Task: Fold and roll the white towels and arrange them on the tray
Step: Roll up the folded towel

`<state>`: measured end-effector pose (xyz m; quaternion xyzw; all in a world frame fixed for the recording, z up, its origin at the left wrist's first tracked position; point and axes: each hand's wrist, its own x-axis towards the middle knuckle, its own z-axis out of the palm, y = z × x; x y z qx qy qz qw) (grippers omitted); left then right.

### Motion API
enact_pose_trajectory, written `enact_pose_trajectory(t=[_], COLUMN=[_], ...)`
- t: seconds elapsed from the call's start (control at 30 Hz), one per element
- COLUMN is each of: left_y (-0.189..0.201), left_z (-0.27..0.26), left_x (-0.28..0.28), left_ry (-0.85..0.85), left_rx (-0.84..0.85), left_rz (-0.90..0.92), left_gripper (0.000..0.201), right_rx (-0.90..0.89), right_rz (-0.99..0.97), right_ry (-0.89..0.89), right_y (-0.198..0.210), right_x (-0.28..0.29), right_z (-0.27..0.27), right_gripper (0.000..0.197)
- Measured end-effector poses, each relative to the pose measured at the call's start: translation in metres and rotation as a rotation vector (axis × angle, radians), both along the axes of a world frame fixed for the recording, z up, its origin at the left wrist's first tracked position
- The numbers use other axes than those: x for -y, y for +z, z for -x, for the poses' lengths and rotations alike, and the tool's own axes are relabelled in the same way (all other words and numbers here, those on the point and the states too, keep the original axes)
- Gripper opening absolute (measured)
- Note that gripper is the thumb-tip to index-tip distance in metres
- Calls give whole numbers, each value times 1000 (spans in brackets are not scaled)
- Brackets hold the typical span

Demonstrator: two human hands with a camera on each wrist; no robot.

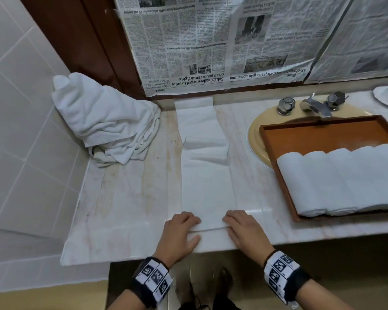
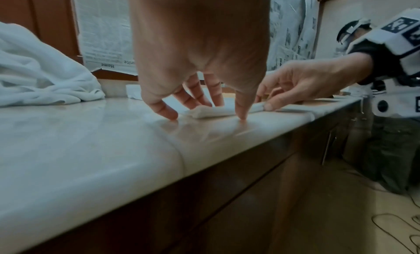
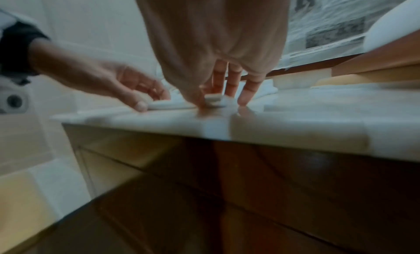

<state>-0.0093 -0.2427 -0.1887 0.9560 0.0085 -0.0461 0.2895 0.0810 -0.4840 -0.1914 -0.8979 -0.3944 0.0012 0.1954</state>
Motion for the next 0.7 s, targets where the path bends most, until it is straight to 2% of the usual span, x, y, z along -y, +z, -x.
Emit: enact_pose_trajectory(t=[0.1, 0.17, 0.27, 0.37, 0.47, 0.6, 0.7], left_y=[-1, 1, 5, 8, 13, 22, 21], left_z=[-1, -4, -10, -12, -12, -16, -20], left_x=[11, 18, 22, 21, 15, 5, 2], left_ry=[52, 100, 161, 174, 202, 343, 382], left_rx=[34, 29, -1, -20, -77, -66, -31], left_rz=[-74, -126, -154, -156, -23, 216, 230], left_gripper=[37, 34, 29, 27, 26, 7, 6], right_rx=[48, -4, -191, -374, -422, -410, -324], right_rz=[-42, -26, -11, -20, -41, -81, -104], right_ry=[-10, -17, -29, -46, -98, -189, -265], right_y=[-1, 0, 7, 18, 21, 18, 17], right_x=[-10, -16, -16, -9, -9, -12, -18], right_z=[-5, -9, -19, -31, -32, -25, -17], right_gripper=[24, 21, 22, 11, 7, 9, 9])
